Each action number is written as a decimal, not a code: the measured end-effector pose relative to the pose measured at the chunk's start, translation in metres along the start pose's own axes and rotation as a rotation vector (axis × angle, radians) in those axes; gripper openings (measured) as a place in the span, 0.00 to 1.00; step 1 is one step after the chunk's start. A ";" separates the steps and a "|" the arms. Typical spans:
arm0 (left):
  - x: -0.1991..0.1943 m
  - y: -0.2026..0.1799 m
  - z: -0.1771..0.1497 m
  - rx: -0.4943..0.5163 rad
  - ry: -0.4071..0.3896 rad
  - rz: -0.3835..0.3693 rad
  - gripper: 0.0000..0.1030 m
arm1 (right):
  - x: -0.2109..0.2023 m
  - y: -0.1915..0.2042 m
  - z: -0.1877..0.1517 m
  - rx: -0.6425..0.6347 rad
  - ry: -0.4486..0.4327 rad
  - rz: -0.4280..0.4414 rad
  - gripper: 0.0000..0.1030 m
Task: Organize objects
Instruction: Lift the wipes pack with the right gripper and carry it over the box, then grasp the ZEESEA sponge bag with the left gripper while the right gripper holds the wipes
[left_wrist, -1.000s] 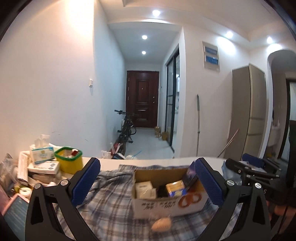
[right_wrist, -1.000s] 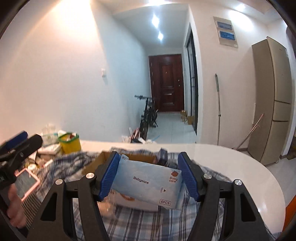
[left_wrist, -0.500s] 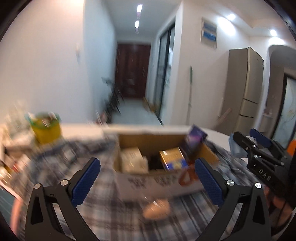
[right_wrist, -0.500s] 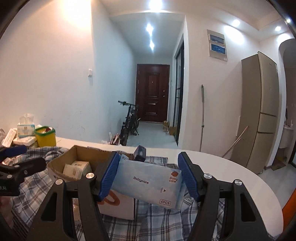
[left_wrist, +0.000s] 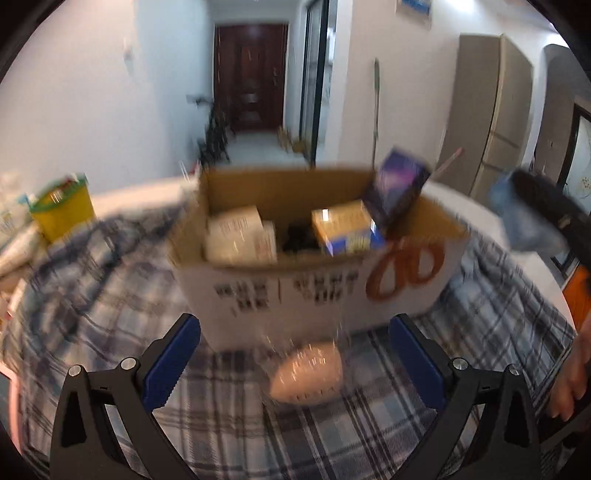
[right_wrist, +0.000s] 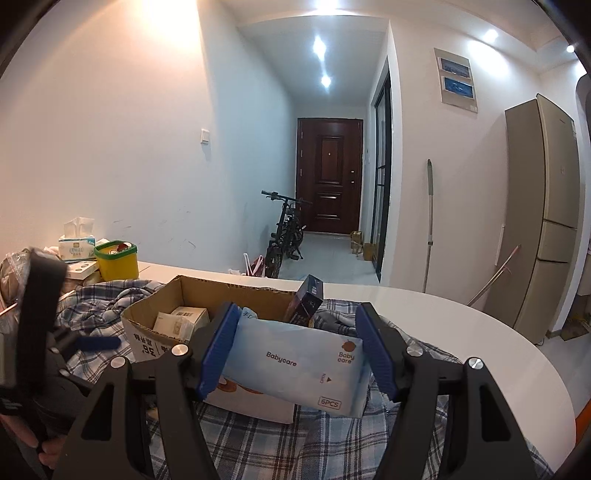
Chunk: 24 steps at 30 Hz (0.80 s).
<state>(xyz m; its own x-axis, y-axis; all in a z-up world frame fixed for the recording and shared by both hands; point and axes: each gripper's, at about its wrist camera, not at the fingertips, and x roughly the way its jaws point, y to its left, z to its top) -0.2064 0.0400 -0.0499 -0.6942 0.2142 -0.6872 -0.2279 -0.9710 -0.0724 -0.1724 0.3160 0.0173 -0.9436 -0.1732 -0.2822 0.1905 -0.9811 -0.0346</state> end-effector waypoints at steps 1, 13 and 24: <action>0.006 0.001 -0.001 -0.003 0.023 0.006 1.00 | -0.001 -0.001 0.000 -0.002 -0.003 -0.001 0.63; 0.026 0.005 -0.009 -0.026 0.141 0.000 1.00 | -0.003 0.006 -0.003 -0.042 -0.006 0.000 0.63; 0.026 0.002 -0.011 -0.001 0.158 -0.037 0.63 | -0.001 0.011 -0.005 -0.072 -0.003 -0.010 0.63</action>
<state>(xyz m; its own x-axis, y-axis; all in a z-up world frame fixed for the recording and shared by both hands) -0.2169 0.0429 -0.0757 -0.5691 0.2301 -0.7894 -0.2500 -0.9630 -0.1005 -0.1678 0.3055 0.0126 -0.9463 -0.1635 -0.2790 0.1997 -0.9741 -0.1062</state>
